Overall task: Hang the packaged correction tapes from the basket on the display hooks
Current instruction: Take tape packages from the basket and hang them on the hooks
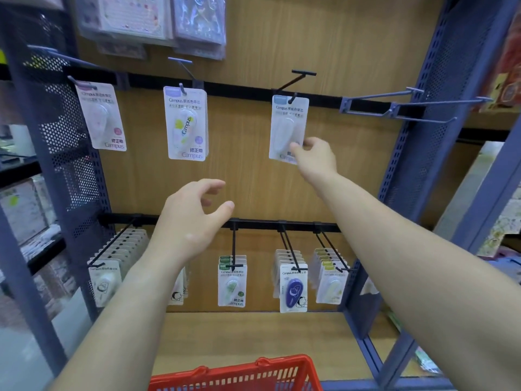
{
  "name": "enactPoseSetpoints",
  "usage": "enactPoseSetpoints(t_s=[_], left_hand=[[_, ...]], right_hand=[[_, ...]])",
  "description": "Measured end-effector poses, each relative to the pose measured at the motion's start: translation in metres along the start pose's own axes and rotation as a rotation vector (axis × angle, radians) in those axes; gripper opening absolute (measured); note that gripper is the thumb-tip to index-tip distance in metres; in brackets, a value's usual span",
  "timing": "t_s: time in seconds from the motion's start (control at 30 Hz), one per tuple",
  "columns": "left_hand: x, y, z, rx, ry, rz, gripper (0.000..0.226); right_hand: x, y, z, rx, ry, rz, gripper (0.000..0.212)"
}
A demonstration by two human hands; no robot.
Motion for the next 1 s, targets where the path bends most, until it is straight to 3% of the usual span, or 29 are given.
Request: enactPoseSetpoints(t_s=[0.07,0.13,0.4,0.67,0.87,1.0], left_hand=[[0.002,0.003,-0.003,-0.011,-0.008,-0.022,0.039],[0.005,0.008,-0.006,-0.029,-0.018,-0.043,0.039],[0.036,0.06,-0.052,-0.288,-0.098,-0.254,0.05],[0.148,0.152,-0.188,-0.8,-0.211,-0.797,0.079],[0.231,0.169,-0.284,-0.907,-0.29,-0.959,0.075],[0.278,0.185,-0.335,-0.879,-0.382,-1.044,0.074]], right_hand=[[0.01,0.006,0.016,0.182,0.001,-0.075,0.053],[0.024,0.014,0.031,0.316,-0.025,-0.162,0.06],[0.118,0.045,0.093,0.555,-0.045,-0.557,0.051],[0.245,0.079,0.196,0.58,0.067,-0.821,0.052],[0.336,0.105,0.276,0.479,0.209,-0.965,0.037],[0.393,0.125,0.325,0.43,0.302,-1.06,0.049]])
Point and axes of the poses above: each hand's wrist, its own x-axis away from the middle knuckle, its own y-axis out of the palm, z = x × y, the point moved 9 cm from there along -x, towards the middle knuckle, and after that the axes turned 11 degrees about -y, right-handed, at the moved point
